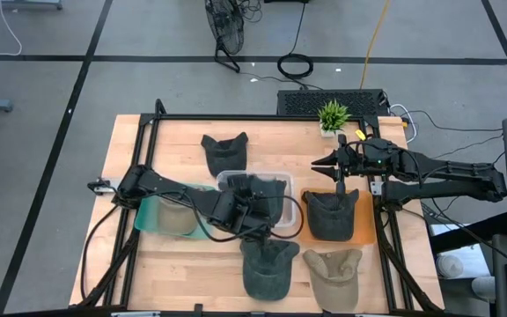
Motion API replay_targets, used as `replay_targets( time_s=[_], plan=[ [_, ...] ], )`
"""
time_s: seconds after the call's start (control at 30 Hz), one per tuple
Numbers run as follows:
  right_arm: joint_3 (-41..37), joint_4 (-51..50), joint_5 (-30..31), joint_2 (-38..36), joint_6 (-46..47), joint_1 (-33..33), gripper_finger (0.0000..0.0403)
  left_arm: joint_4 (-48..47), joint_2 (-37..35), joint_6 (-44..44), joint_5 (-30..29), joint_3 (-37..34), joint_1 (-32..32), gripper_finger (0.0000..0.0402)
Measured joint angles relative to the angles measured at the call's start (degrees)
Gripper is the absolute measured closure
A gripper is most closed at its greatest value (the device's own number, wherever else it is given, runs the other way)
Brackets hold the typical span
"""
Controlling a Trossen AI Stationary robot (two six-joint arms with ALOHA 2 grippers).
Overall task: Pick & Place hat
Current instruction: Put the left gray cap into the transparent bin
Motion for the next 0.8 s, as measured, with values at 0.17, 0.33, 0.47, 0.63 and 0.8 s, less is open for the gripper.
replay_targets(
  time_s=[0.17, 0.33, 0.47, 0.63, 0.8],
  plan=[
    [0.0, 0.0, 0.0, 0.0, 0.0, 0.0, 0.0344, 0.0, 0.0, 1.9, -0.2, 0.0, 0.0, 0.0258],
    [0.0, 0.0, 0.0, 0.0, -0.1, 0.0, 0.0344, -1.4, 0.0, 4.4, -3.7, 0.0, 0.0, 0.0253],
    [0.0, 0.0, 0.0, 0.0, -0.2, 0.0, 0.0344, 2.9, 0.0, 4.9, 0.0, 0.0, 0.9, 0.0257],
    [0.0, 0.0, 0.0, 0.0, -0.1, 0.0, 0.0344, 6.1, 0.4, 4.9, 2.7, -1.3, 2.8, 0.027],
    [-0.5, 0.1, 0.0, 0.0, 0.0, 0.0, 0.0344, 3.2, 0.5, 4.1, -1.9, -3.0, 6.1, 0.0286]
  ],
)
